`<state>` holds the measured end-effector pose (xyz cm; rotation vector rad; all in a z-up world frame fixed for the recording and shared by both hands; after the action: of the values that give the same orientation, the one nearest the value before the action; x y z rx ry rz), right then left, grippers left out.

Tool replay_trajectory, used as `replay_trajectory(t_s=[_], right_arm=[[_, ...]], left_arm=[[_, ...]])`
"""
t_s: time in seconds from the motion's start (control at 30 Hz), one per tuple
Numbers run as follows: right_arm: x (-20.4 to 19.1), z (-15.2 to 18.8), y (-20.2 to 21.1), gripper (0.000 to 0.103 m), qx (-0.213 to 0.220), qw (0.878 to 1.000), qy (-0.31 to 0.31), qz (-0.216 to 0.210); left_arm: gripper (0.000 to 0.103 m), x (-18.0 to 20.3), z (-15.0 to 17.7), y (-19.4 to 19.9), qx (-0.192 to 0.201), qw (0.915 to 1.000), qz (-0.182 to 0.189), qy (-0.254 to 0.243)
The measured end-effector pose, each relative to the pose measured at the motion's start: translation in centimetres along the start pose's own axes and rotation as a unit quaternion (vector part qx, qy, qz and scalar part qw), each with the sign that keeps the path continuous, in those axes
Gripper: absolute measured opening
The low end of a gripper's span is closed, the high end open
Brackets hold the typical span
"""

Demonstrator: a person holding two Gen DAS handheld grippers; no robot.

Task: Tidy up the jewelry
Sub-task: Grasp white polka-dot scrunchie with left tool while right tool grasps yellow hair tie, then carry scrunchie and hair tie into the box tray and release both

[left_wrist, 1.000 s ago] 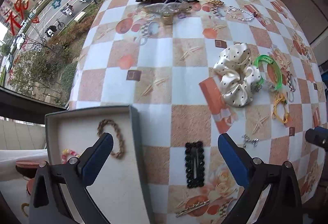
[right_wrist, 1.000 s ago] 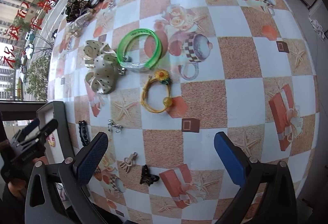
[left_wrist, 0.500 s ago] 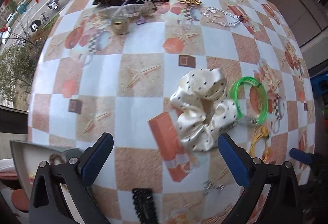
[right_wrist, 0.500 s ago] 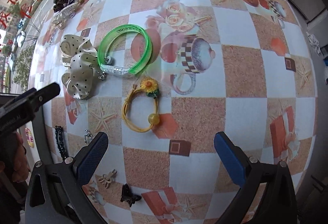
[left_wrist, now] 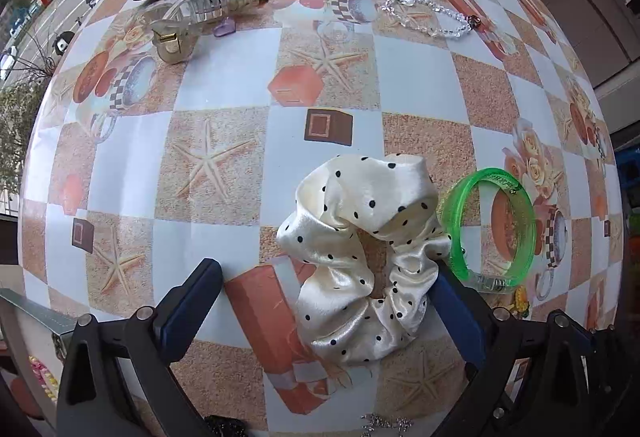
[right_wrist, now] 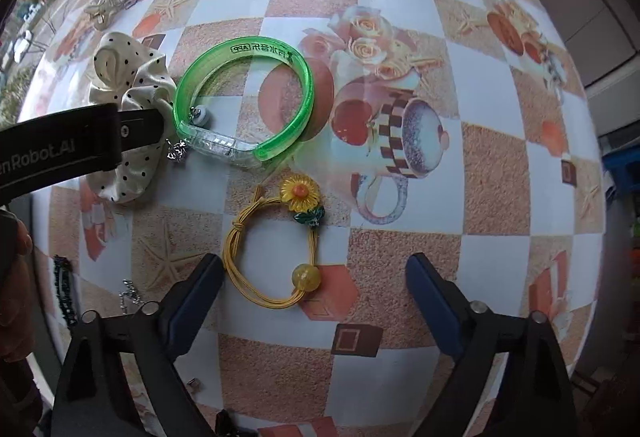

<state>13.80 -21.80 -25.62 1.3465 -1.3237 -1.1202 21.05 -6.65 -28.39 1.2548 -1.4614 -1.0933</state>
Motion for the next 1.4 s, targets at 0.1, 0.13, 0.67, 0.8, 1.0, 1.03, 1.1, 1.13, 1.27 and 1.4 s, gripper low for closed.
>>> replay_trajectory(t_s=[0.1,0.13,0.67,0.8,1.0,1.03,1.1,1.13,1.27,1.4], right_arm=[[-0.7,-0.4,0.5,0.072,0.010,1.000,0.010,0.000],[-1.0,-0.5,0.6,0.068,0.012,1.000,0.016,0.000],[0.9,-2.1,3.2,0.004,0.004,0.993,-0.054,-0.108],[1.4,-1.6,4.4,0.004,0.000,0.985,-0.082,-0.149],[1.6,1.6,6.8,0.004,0.001,0.981,-0.096,-0.167],[1.6,2.0,7.0,0.004,0.001,0.981,-0.097,-0.168],[1.4,2.1,7.1,0.004,0.001,0.980,-0.100,-0.171],[1.3,2.2,7.2,0.004,0.000,0.980,-0.102,-0.173],[1.5,3.1,8.7,0.004,0.000,0.979,-0.105,-0.176],[1.0,3.6,10.0,0.004,0.003,0.979,-0.099,-0.180]], left_arm=[[0.083,0.8,-0.1,0.1,0.012,0.9998,-0.001,-0.016],[0.069,1.3,-0.2,0.4,0.017,0.9995,0.004,-0.027],[0.019,1.3,1.7,5.5,0.043,0.9972,0.049,-0.035],[0.019,0.3,3.4,7.8,0.052,0.9968,0.051,-0.032],[0.019,-1.1,6.1,10.9,0.065,0.9965,0.046,-0.023],[0.019,-1.4,6.5,11.4,0.067,0.9964,0.048,-0.020],[0.019,-1.9,7.5,12.4,0.068,0.9963,0.050,-0.015],[0.019,-2.2,8.0,12.8,0.068,0.9963,0.050,-0.014],[0.019,-3.3,9.9,14.1,0.068,0.9966,0.046,-0.006],[0.019,-5.0,11.7,15.2,0.066,0.9968,0.043,0.012]])
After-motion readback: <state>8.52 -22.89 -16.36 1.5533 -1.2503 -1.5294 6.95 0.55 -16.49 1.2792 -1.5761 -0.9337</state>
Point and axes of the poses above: each gripper's, at about its wrist camera, not at the fingertips, and y roughly against the way its jaws point, x to its right, z to its underside, the point moved 8 cm from there along -y, roughly the way its jaws point, and after that the axes turned 2 degrees about x, right-handed, at the moved point
